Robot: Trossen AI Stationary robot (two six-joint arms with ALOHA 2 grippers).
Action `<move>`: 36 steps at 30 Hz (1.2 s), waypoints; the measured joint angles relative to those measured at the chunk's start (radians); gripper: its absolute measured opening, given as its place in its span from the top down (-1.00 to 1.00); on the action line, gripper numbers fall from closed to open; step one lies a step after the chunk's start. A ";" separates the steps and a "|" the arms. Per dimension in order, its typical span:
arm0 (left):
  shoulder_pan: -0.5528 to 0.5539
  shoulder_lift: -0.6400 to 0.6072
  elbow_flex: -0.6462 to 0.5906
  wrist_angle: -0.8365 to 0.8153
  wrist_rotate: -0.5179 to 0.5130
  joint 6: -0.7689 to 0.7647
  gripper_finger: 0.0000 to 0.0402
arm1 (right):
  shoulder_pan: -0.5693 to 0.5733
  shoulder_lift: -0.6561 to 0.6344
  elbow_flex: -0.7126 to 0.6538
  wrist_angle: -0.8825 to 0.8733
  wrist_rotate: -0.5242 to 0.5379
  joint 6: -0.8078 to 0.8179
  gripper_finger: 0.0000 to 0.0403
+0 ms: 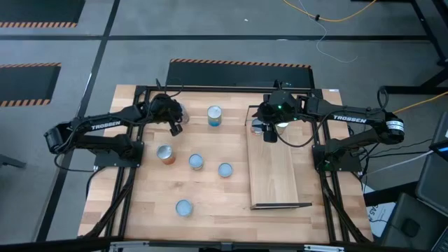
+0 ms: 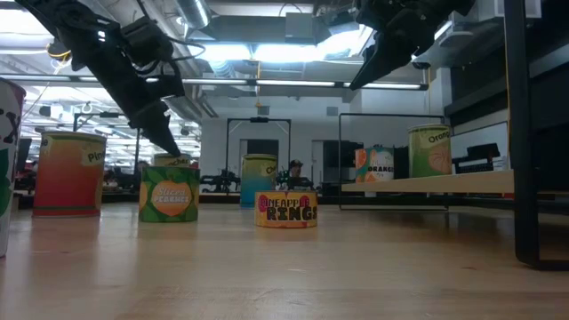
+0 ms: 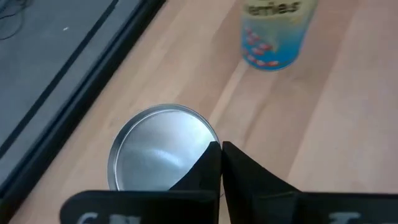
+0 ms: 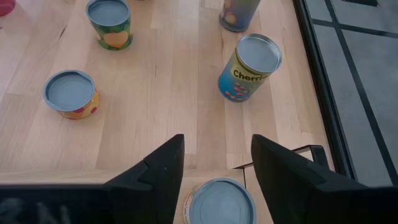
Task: Pick and place cans onto a shelf
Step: Put the canned peaches on the shelf
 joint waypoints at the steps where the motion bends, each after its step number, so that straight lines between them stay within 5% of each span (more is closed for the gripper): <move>1: -0.010 0.000 0.000 0.001 0.009 -0.006 1.00 | 0.000 0.000 0.000 0.000 0.000 0.000 0.05; 18: -0.339 -0.021 0.025 0.124 0.049 -0.184 1.00 | 0.000 0.000 0.000 0.000 0.000 0.000 0.05; 28: -0.500 0.001 0.233 0.128 0.023 -0.183 1.00 | 0.000 0.000 0.000 0.000 0.000 0.000 0.05; 36: -0.559 0.150 0.441 0.115 0.009 -0.108 1.00 | 0.000 0.000 0.000 0.000 0.000 0.000 0.05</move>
